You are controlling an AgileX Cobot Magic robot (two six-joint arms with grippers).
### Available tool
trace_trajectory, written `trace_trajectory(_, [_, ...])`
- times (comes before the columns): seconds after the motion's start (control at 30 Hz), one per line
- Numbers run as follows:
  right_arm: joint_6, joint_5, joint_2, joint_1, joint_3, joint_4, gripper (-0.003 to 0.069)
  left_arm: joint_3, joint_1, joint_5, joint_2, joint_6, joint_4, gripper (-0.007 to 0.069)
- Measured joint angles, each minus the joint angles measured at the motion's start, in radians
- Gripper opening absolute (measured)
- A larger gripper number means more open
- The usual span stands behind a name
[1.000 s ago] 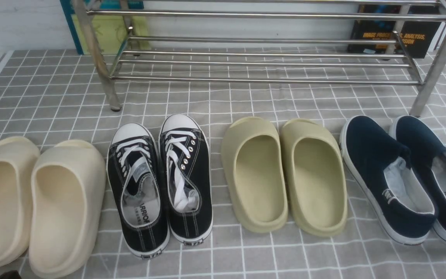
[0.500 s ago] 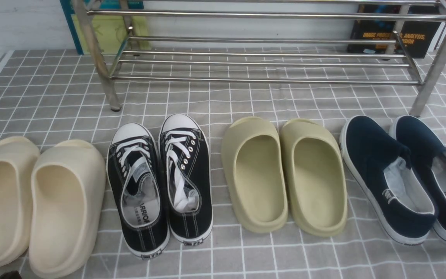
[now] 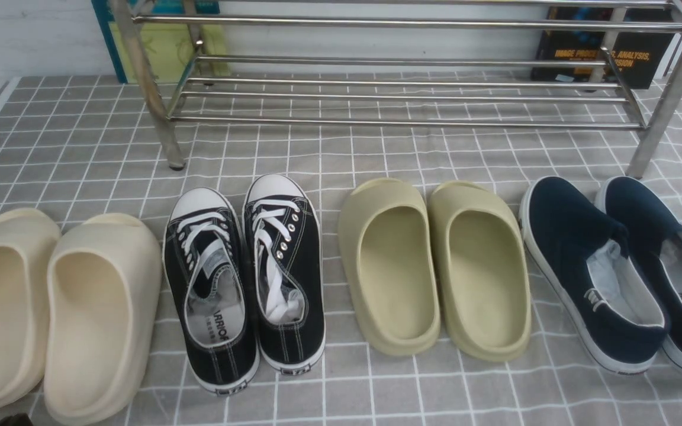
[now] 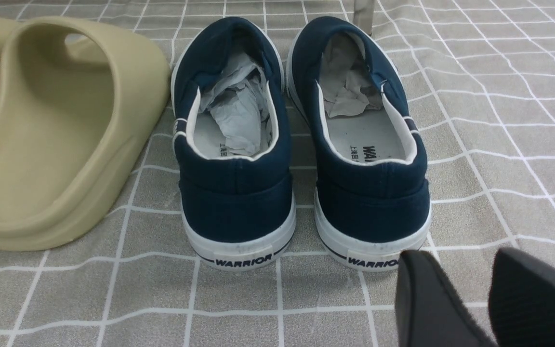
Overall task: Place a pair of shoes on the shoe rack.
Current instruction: Use the left arm to grab the shoe closest to it
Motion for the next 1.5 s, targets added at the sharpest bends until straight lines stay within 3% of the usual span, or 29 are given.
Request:
trace_trajectory(1.23, [0.0, 0.0, 0.0, 0.0, 0.0, 0.0, 0.0239, 0.0, 0.0, -0.01, 0.0, 0.0, -0.022, 0.0092])
trace_trajectory(1.33, [0.0, 0.0, 0.0, 0.0, 0.0, 0.0, 0.0239, 0.0, 0.0, -0.048, 0.0, -0.07, -0.175, 0.0096])
trace_trajectory(1.5, [0.0, 0.0, 0.0, 0.0, 0.0, 0.0, 0.0239, 0.0, 0.0, -0.128, 0.0, -0.313, -0.679, 0.0101])
